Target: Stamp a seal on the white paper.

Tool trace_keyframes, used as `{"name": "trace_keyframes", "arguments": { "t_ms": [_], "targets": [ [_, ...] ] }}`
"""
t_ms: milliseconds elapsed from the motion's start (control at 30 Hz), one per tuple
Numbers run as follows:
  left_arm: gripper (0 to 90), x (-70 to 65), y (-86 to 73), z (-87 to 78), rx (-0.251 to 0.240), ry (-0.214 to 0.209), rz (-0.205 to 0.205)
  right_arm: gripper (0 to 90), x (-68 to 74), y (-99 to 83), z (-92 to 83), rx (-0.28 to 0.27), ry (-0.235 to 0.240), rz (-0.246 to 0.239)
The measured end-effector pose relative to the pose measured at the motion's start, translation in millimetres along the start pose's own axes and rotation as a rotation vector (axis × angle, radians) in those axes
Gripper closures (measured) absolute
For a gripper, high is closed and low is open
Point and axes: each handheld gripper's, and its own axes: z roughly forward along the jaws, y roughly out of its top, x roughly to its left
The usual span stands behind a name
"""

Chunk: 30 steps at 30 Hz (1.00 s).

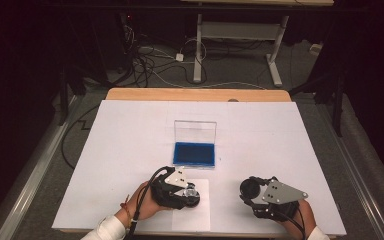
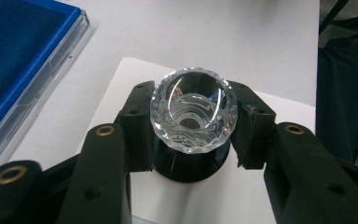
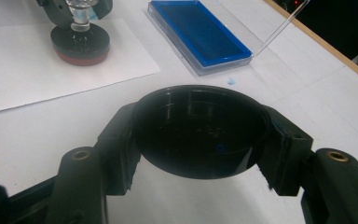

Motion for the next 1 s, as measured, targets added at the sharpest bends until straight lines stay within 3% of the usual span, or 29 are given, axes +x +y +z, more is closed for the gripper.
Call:
{"name": "trace_keyframes", "arguments": {
  "t_ms": [800, 1000],
  "targets": [
    [54.1, -4.7, 0.1, 0.5, -0.001, 0.035, 0.022, 38.4, 1.3, -0.1, -1.0, -0.005, 0.026, -0.013],
    [54.1, -3.3, -0.3, 0.5, -0.001, 0.028, 0.021, 38.4, 1.4, 0.7, -0.6, -0.005, 0.026, -0.014]
  ]
}}
